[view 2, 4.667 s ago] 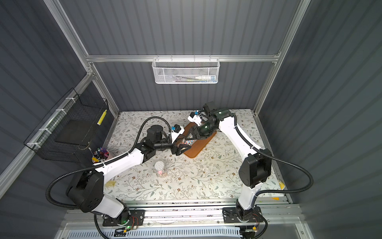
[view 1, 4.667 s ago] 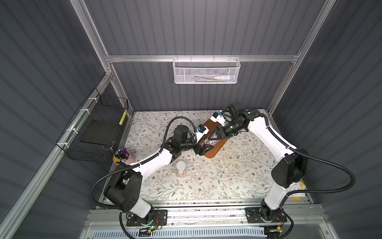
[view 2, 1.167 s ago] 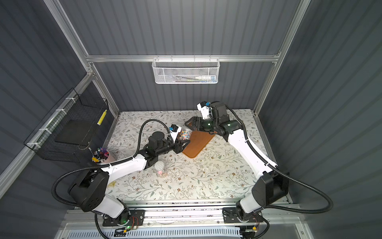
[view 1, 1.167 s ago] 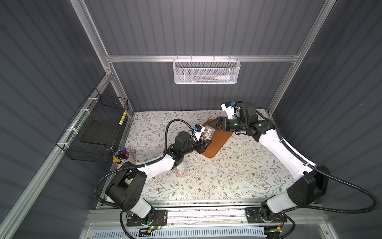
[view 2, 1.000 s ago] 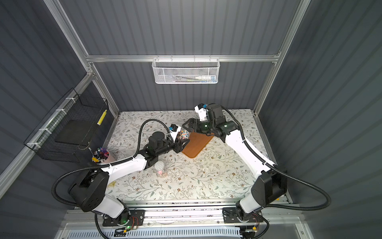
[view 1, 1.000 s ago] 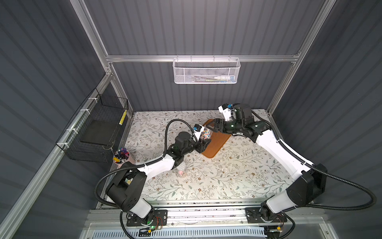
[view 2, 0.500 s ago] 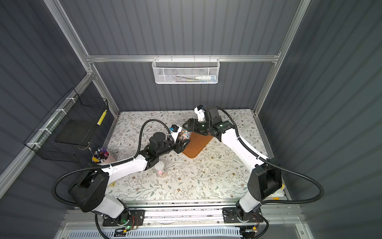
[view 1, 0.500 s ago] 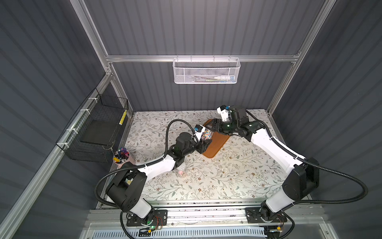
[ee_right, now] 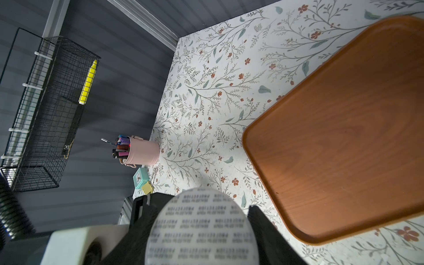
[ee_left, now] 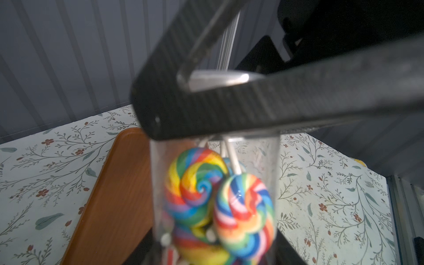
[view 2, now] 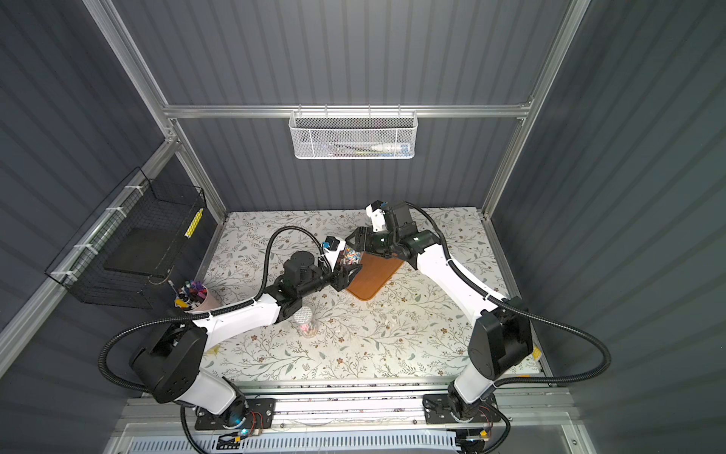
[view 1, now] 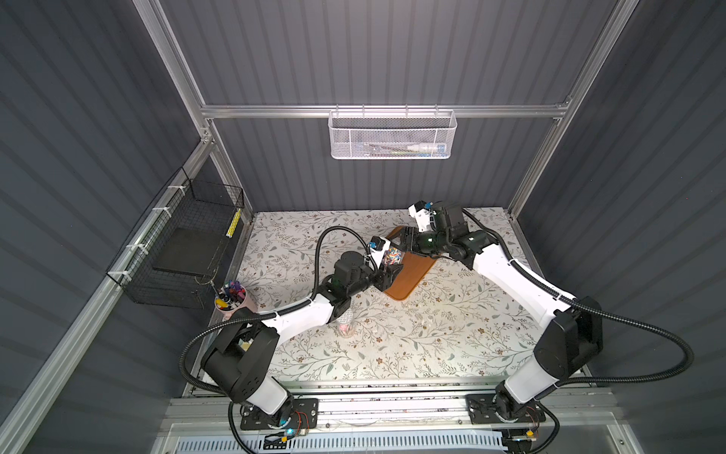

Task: Pour the candies out of the jar
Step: Unscrew the lid from the jar.

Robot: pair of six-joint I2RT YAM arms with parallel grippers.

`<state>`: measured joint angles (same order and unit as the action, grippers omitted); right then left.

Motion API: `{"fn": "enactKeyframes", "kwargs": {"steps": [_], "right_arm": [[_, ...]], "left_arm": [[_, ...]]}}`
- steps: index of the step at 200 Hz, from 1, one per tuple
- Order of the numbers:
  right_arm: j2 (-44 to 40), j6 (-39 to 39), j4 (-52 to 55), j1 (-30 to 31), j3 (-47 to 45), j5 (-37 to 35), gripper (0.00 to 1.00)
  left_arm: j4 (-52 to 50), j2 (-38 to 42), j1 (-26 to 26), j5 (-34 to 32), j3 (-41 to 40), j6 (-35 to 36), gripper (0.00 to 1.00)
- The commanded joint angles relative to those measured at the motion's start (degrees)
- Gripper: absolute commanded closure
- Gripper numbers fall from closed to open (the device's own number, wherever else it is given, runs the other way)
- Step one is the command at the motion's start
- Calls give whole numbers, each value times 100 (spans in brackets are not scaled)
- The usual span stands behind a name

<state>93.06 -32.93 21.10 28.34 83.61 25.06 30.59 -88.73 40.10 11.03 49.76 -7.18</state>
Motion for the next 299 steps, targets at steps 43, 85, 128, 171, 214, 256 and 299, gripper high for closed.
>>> {"fn": "enactKeyframes", "kwargs": {"steps": [43, 85, 128, 171, 214, 256, 299], "right_arm": [[-233, 1105, -1068, -211, -191, 2632, 51], [-212, 1775, -1391, -250, 98, 4352, 53], [-117, 1950, -1196, -255, 287, 4560, 53], [-191, 1661, -753, -361, 341, 3439, 38], [-276, 613, -370, -351, 261, 1273, 24], [-514, 338, -447, -194, -184, 227, 24], [-426, 435, -132, 160, 29, -414, 24]], "left_arm": [[812, -101, 23, 1734, 121, -250, 100], [1756, -383, 25, 2850, 183, -1029, 100], [2094, -582, 25, 3182, 213, -1409, 100], [1232, -365, 27, 2187, 193, -802, 100], [973, -241, 33, 728, 35, -625, 100], [1261, -224, 68, 151, -87, -602, 100], [1203, -215, 95, -17, -48, -504, 100]]}}
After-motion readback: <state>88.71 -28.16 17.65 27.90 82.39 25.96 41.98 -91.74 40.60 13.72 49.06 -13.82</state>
